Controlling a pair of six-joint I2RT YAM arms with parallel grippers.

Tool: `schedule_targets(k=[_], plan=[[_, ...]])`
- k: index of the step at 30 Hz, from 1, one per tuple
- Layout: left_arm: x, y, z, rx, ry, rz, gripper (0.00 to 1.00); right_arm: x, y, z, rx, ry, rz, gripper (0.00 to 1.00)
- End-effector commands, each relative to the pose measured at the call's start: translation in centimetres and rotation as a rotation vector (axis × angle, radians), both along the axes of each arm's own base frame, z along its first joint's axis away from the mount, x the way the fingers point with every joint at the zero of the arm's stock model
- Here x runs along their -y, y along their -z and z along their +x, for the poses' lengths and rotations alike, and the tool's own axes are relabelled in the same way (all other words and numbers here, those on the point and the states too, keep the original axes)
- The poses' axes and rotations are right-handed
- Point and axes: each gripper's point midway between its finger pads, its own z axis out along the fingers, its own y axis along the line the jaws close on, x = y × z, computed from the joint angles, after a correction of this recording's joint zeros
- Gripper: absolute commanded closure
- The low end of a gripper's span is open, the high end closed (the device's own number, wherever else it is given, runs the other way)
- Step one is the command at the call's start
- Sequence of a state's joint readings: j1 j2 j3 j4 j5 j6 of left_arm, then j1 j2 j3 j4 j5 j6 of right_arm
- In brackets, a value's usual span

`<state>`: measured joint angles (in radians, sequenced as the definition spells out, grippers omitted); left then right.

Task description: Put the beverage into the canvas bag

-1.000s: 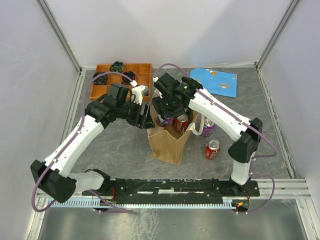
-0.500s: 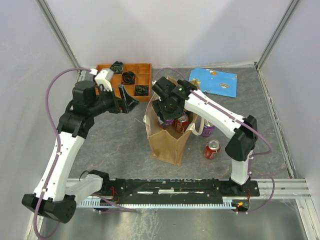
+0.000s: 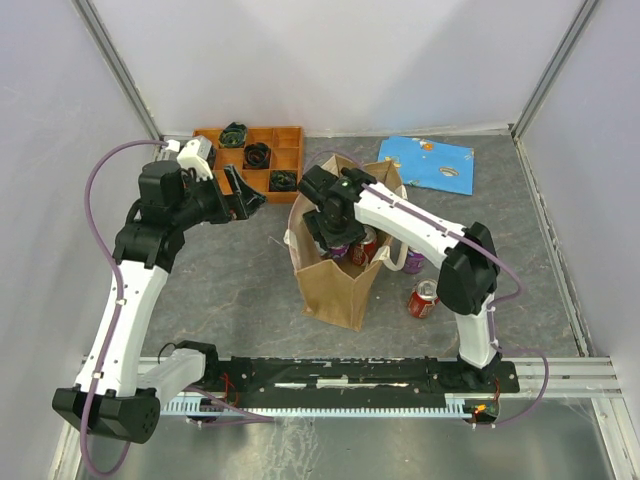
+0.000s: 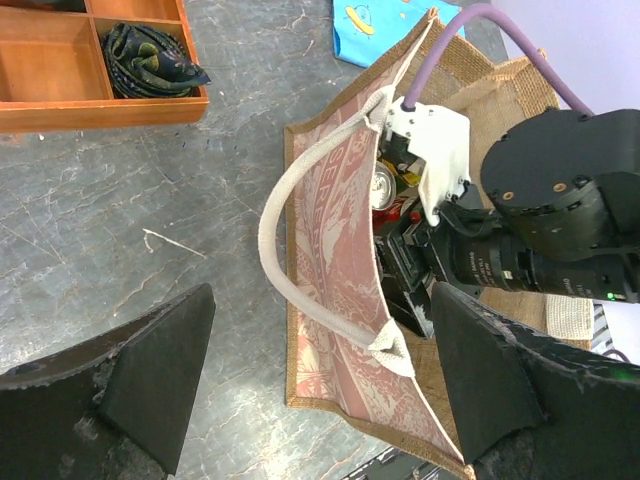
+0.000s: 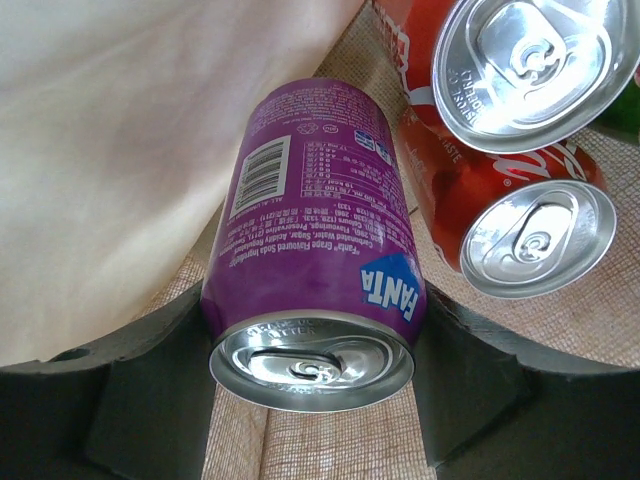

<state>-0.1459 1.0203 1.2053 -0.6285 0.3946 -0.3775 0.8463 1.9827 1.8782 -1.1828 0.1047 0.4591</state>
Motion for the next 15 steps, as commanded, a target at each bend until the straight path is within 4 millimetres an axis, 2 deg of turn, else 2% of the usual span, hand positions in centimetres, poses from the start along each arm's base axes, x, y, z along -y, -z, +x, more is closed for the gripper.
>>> schedule_targets(k=[1,6,15], plan=[[0.1,-1.5,0.5,0.048,-0.006,-0.032,0.05,-0.3,0.6,0.8,0.033,0.008,-0.008,1.00],[0.1,-1.4,0.1,0.045,-0.008,-0.030,0.06,0.1,2.3,1.0,0.020,0.014,-0.048,1.00],[-0.1,-0.8,-0.3,0.038,-0.010,-0.027,0.06,1.6,5.2,0.0,-0.030,0.037,-0.119,1.00]])
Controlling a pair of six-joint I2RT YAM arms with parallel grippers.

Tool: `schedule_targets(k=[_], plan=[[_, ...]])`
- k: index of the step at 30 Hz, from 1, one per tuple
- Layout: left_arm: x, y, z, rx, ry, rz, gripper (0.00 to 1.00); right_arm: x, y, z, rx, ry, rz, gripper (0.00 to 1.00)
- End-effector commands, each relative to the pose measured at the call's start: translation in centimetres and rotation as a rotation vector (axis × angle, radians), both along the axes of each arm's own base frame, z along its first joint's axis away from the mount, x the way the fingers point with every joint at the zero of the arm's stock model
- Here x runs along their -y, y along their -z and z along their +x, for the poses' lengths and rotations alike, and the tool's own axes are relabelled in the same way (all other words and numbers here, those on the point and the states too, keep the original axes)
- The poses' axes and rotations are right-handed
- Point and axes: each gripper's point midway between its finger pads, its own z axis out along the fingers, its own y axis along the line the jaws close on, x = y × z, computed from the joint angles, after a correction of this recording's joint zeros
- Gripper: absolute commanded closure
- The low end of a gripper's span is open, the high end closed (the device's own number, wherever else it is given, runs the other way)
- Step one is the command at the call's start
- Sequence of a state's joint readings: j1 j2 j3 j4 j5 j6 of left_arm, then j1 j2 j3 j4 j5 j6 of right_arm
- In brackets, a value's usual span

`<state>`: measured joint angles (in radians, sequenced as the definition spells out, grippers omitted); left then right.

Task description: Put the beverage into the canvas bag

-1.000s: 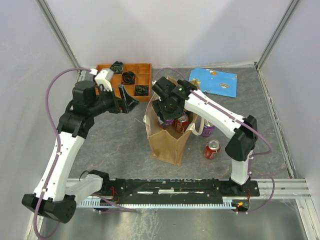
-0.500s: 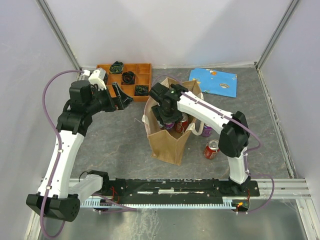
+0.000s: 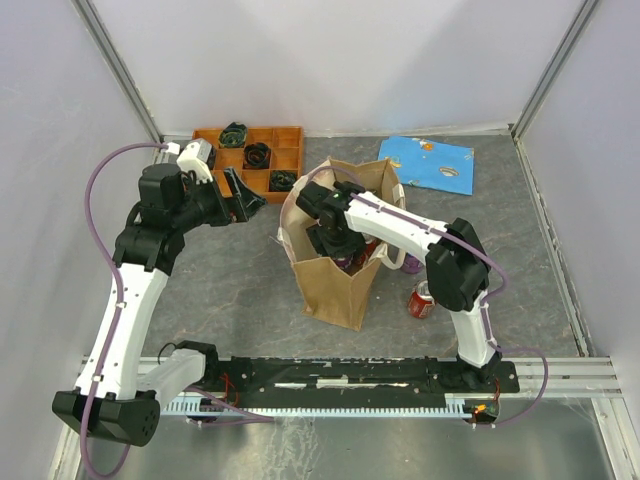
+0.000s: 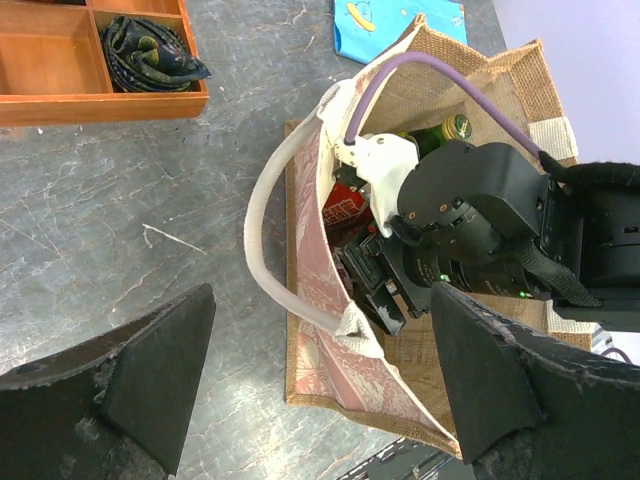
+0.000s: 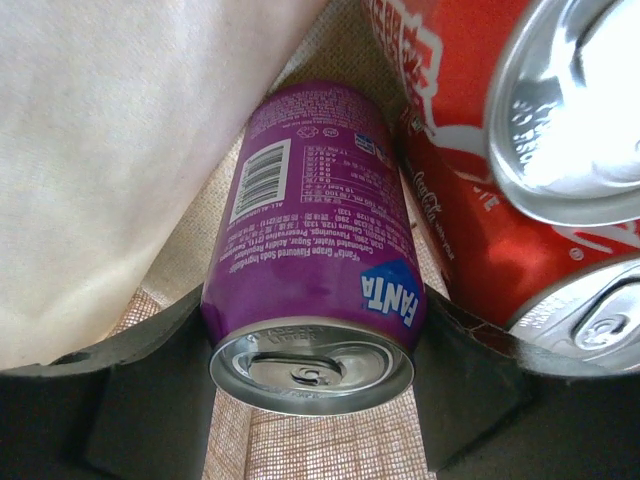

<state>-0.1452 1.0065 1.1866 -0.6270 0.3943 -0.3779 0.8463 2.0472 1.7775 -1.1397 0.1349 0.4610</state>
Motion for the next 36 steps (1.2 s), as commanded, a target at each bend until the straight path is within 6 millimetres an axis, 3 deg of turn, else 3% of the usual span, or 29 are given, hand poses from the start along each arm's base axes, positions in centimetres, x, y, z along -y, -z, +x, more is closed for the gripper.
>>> schedule_targets(k=[1,9,10,12,15,17,26,33,36], plan=[[0.0,-1.2,-0.1,0.042,-0.008,-0.027,0.06,0.4,0.3,0.4,0.029,0.028,-0.015,1.00],[0.1,-1.0,-0.1,0.039,-0.004,-0.029,0.06,1.5,1.0,0.0,0.021,0.045,-0.062,1.00],[0.1,-0.9,-0.1,0.036,-0.003,-0.030,0.06,1.6,1.0,0.0,0.020,0.047,-0.064,0.94],[0.1,-0.9,-0.1,0.036,-0.002,-0.029,0.06,1.5,0.8,0.0,0.024,0.049,-0.059,0.69],[0.1,-0.9,-0.2,0.036,0.002,-0.029,0.06,1.4,0.0,0.2,0.041,0.049,-0.044,0.42],[0.1,-0.8,-0.3,0.035,0.003,-0.029,0.06,1.1,-0.7,0.5,0.061,0.048,-0.025,0.34],[0.5,-0.7,-0.3,0.030,0.025,-0.040,0.06,-0.2,-5.1,1.7,0.151,0.032,0.075,0.19],[0.7,-0.6,-0.2,0.027,0.032,-0.046,0.07,-0.6,-6.5,1.9,0.174,0.030,0.111,0.15],[0.7,-0.6,-0.2,0.028,0.033,-0.048,0.07,-0.7,-8.2,2.1,0.208,0.040,0.144,0.14]])
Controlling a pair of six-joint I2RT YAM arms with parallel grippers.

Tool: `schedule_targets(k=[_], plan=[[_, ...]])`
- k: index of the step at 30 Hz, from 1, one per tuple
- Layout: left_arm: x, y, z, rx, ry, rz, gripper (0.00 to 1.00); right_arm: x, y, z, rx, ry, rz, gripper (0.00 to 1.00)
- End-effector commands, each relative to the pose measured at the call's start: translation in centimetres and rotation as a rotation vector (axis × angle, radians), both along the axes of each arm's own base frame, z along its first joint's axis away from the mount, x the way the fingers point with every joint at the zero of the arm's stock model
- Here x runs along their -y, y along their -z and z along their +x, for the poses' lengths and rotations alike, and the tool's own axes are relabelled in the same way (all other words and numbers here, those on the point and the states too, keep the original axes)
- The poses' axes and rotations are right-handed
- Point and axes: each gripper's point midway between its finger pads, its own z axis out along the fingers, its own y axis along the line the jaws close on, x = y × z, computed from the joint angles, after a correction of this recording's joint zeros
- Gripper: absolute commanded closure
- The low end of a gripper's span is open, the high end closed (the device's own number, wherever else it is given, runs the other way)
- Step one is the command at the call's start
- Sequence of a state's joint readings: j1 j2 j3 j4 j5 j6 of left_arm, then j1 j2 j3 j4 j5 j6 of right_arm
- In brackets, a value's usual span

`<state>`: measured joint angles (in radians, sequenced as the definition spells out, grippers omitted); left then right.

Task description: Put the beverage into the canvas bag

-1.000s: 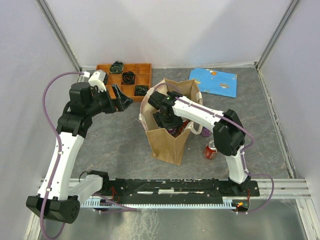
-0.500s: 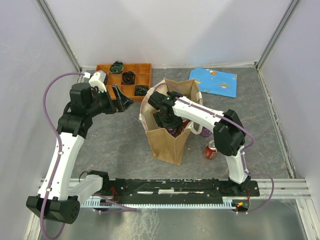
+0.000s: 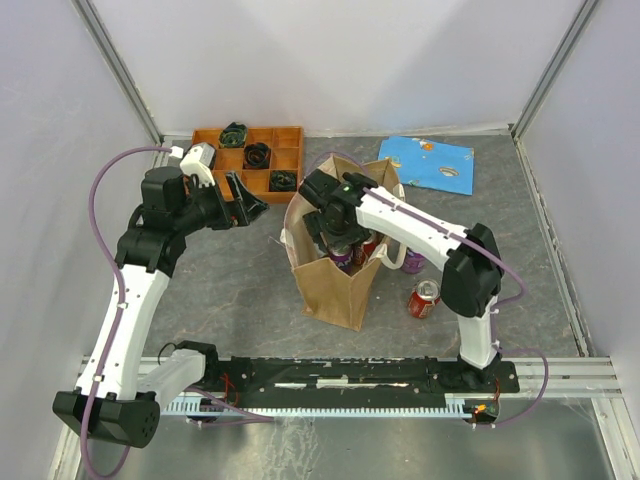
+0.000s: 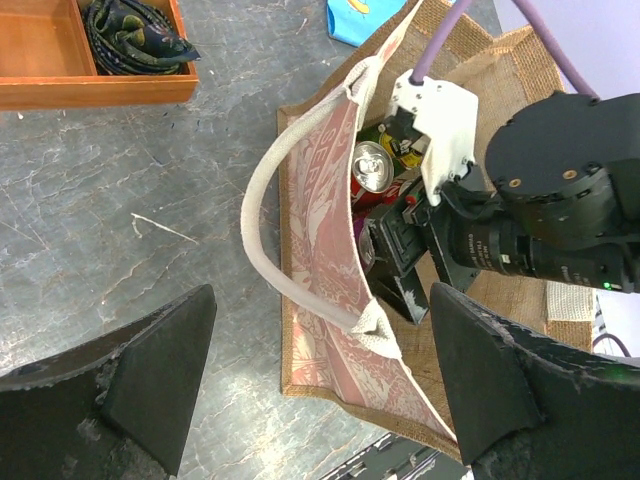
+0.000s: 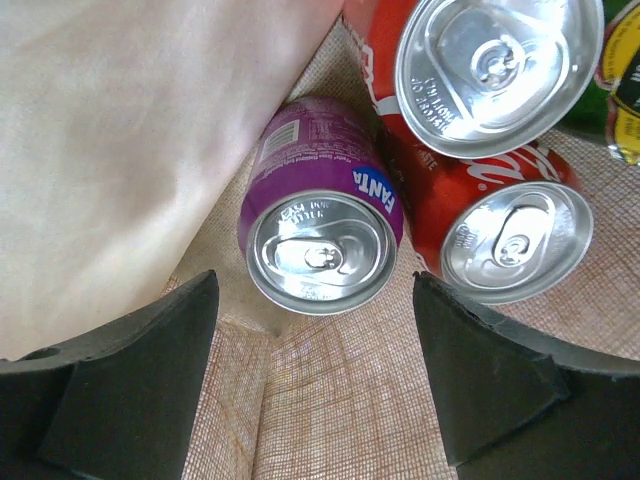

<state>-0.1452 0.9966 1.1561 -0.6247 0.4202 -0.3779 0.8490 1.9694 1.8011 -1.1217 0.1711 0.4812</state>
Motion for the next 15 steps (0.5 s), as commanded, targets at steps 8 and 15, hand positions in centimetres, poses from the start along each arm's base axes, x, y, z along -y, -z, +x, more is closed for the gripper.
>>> schedule_targets(k=[8,15], plan=[[0.9,-1.2,0.5,0.038,0.038,-0.056,0.07,1.0,-14.3,3.4,0.357,0.086,0.168,0.14],[2.8,-0.7,-1.0,0.013,0.195,-0.077,0.09,7.5,-23.2,5.0,0.615,0.283,0.213,0.15]])
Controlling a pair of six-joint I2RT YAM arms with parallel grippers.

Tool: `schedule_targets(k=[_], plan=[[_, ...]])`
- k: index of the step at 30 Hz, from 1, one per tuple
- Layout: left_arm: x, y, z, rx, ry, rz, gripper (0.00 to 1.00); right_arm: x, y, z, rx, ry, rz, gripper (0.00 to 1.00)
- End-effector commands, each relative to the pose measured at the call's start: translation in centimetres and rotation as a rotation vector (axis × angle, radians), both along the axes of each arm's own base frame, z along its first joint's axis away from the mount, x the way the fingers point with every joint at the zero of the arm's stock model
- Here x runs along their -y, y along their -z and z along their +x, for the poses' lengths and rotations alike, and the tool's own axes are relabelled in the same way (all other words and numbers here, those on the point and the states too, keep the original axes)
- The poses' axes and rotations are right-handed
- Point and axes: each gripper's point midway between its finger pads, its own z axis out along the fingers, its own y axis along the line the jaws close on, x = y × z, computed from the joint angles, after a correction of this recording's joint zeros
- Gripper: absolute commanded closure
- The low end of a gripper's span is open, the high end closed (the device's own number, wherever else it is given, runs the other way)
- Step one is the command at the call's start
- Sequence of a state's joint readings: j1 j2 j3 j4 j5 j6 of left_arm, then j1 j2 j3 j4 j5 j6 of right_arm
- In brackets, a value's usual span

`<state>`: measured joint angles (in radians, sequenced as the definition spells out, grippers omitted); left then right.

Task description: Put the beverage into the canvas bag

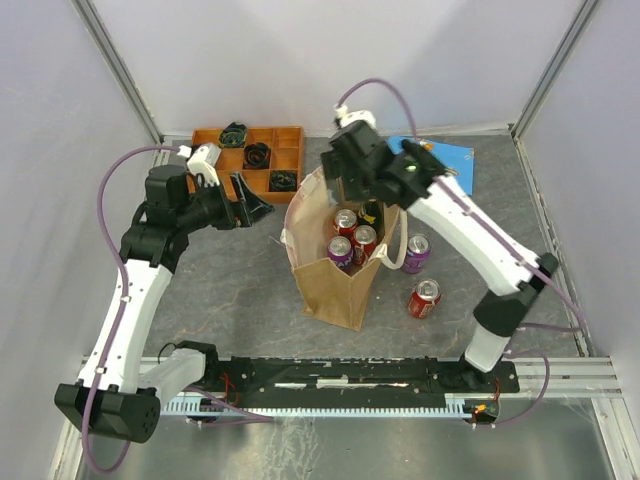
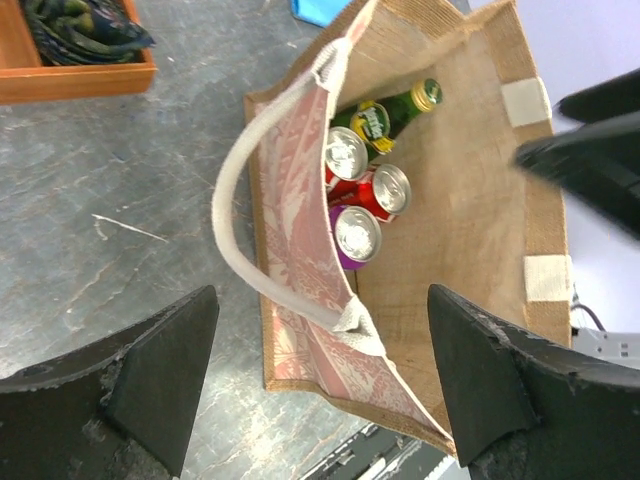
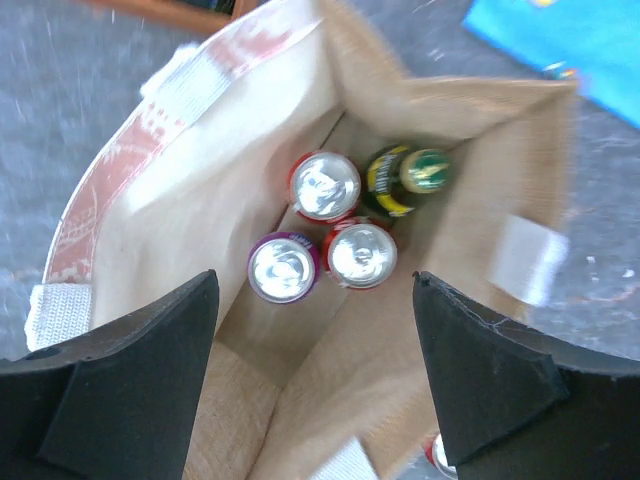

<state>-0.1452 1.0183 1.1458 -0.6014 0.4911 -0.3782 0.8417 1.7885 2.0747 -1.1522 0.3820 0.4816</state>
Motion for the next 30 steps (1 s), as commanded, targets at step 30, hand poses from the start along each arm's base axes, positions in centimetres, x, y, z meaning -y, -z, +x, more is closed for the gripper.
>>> schedule_targets(k=[30], plan=[[4.1,3.8,-6.9,0.039,0.407,0.209,0.11,18.2,18.2,-0.8,-0.491,0.413,0.009,0.07]])
